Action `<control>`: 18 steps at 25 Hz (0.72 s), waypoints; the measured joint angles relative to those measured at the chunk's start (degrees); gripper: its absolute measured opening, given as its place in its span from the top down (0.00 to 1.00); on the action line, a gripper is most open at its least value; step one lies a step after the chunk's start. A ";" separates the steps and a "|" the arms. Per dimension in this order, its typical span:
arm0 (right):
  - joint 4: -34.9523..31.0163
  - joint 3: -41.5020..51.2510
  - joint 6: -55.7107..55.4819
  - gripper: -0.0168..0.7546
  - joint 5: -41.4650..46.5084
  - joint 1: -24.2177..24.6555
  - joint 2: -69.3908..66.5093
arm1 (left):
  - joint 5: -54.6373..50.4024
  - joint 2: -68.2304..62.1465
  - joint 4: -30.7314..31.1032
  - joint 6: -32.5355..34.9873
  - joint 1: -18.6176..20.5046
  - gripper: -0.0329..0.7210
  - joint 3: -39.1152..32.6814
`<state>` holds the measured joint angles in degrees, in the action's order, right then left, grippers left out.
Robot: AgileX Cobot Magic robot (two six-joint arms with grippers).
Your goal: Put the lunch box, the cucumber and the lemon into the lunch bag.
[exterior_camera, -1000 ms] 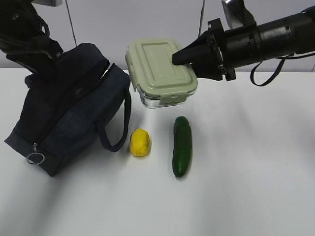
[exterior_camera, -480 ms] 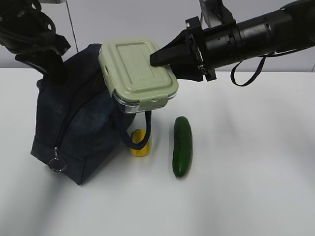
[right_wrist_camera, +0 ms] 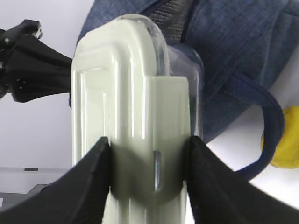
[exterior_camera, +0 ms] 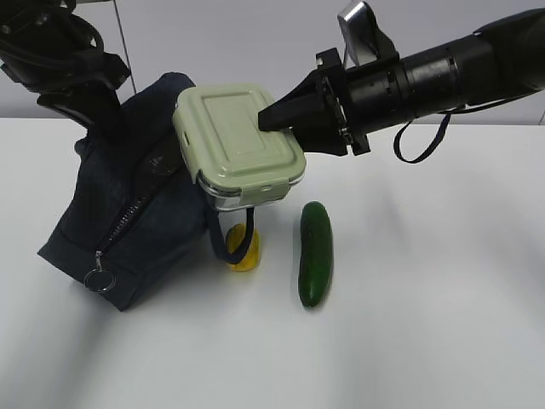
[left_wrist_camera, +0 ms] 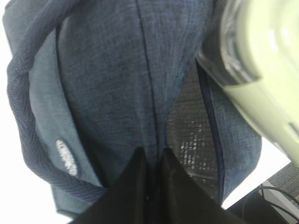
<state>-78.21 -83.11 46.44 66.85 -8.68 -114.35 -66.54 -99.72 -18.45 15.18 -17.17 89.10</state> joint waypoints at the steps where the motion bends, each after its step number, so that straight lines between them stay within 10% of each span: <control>1: 0.00 0.00 0.00 0.51 0.00 0.00 -0.62 | 0.00 0.00 -0.23 0.15 0.00 0.94 0.00; 18: -4.77 -0.12 2.64 0.51 -0.32 -0.70 -7.03 | -0.02 0.00 -5.18 2.56 0.00 0.94 0.00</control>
<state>-82.98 -83.23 49.07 66.53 -9.38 -121.38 -66.57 -99.72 -23.63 17.74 -17.17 89.10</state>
